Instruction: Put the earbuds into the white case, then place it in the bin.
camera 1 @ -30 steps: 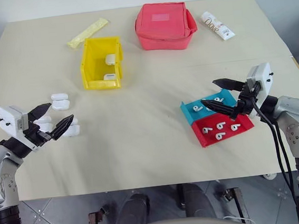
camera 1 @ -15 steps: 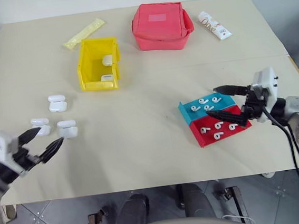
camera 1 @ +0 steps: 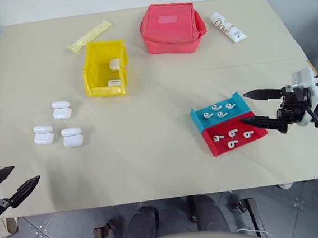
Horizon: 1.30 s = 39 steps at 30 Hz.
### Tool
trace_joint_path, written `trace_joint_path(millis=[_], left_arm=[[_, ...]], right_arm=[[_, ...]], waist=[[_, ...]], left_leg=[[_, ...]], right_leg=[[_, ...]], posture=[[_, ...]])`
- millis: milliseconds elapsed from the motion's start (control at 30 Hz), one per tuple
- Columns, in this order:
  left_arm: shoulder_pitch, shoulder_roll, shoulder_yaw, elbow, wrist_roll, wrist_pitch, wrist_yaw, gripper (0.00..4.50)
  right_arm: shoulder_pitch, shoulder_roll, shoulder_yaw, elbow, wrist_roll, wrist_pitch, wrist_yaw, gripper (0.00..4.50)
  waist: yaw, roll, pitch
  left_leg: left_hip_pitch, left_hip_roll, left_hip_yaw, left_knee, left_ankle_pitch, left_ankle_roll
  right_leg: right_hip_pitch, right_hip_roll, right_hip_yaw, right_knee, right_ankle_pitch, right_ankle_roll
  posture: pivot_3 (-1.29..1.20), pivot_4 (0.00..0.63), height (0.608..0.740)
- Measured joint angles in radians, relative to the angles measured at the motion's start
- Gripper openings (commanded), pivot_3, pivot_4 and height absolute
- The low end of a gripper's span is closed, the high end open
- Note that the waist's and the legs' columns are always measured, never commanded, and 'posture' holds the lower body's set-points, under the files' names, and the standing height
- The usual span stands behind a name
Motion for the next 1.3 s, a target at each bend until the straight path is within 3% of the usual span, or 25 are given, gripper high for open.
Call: trace_joint_path(millis=[167, 333, 467, 600, 667, 833, 1033, 1300], left_arm=[[-0.038, -0.030, -0.023, -0.167, -0.016, 0.094, 0.112, 4.45], [-0.134, -0.039, -0.136, -0.446, -0.075, 0.356, 0.331, 4.45], [-0.262, -0.028, -0.193, -0.558, -0.138, 0.673, 0.525, 4.45], [-0.559, -0.064, -0.228, -0.609, -0.158, 1.133, 0.725, 4.45], [-0.658, -0.095, -0.245, -0.614, -0.160, 1.251, 0.813, 4.45], [-0.726, -0.130, -0.306, -0.493, -0.214, 1.315, 1.064, 4.45], [-0.777, -0.115, -0.323, -0.351, -0.438, 1.316, 1.374, 4.45], [-0.844, -0.030, -0.386, -0.183, -0.700, 1.315, 1.595, 4.45]], right_arm=[[-0.077, 0.024, 0.046, -0.007, 0.000, -0.002, 0.022, 4.50], [-0.199, 0.071, 0.113, 0.001, -0.004, -0.015, 0.063, 4.50], [-0.236, 0.085, 0.142, 0.037, -0.013, -0.027, 0.091, 4.50], [-0.262, 0.108, 0.172, 0.069, -0.028, -0.047, 0.123, 4.50], [-0.270, 0.112, 0.179, 0.080, -0.033, -0.059, 0.134, 4.50], [-0.266, 0.116, 0.185, 0.098, -0.044, -0.068, 0.142, 4.50], [-0.264, 0.118, 0.186, 0.098, -0.044, -0.069, 0.146, 4.50], [-0.247, 0.122, 0.186, 0.088, -0.044, -0.068, 0.146, 4.50]], waist=[[0.000, 0.000, 0.000], [0.000, 0.000, 0.000], [-0.001, -0.001, 0.000], [0.001, -0.001, 0.000], [0.000, -0.002, -0.001], [-0.007, -0.003, -0.001], [0.000, -0.005, -0.002], [0.000, -0.006, -0.003]], left_leg=[[0.000, 0.002, 0.000, 0.001, -0.001, -0.001], [0.001, 0.003, 0.000, 0.001, 0.000, -0.002], [0.001, 0.005, 0.000, 0.001, -0.001, -0.003], [0.000, 0.004, -0.001, 0.002, 0.001, -0.004], [0.001, 0.003, -0.001, 0.002, 0.001, -0.005], [-0.001, 0.005, 0.002, 0.001, 0.002, -0.007], [-0.002, 0.005, 0.003, 0.002, 0.003, -0.008], [-0.002, 0.003, 0.003, 0.002, 0.003, -0.008]], right_leg=[[0.000, 0.002, 0.001, 0.000, 0.001, 0.001], [0.000, 0.004, 0.002, 0.001, 0.002, 0.001], [-0.001, 0.006, 0.002, 0.003, 0.002, 0.000], [-0.001, 0.007, 0.002, 0.004, 0.004, 0.001], [-0.001, 0.007, 0.003, 0.005, 0.004, 0.001], [-0.006, 0.008, 0.005, 0.006, 0.004, 0.000], [-0.008, 0.008, 0.006, 0.010, 0.003, -0.001], [-0.009, 0.007, 0.008, 0.012, 0.003, -0.001]], posture=[[0.00, 0.150, 0.740], [0.00, 0.150, 0.740], [0.00, 0.150, 0.740], [0.00, 0.150, 0.740], [0.00, 0.150, 0.740], [0.00, 0.150, 0.740], [0.00, 0.150, 0.740], [0.00, 0.150, 0.740]])
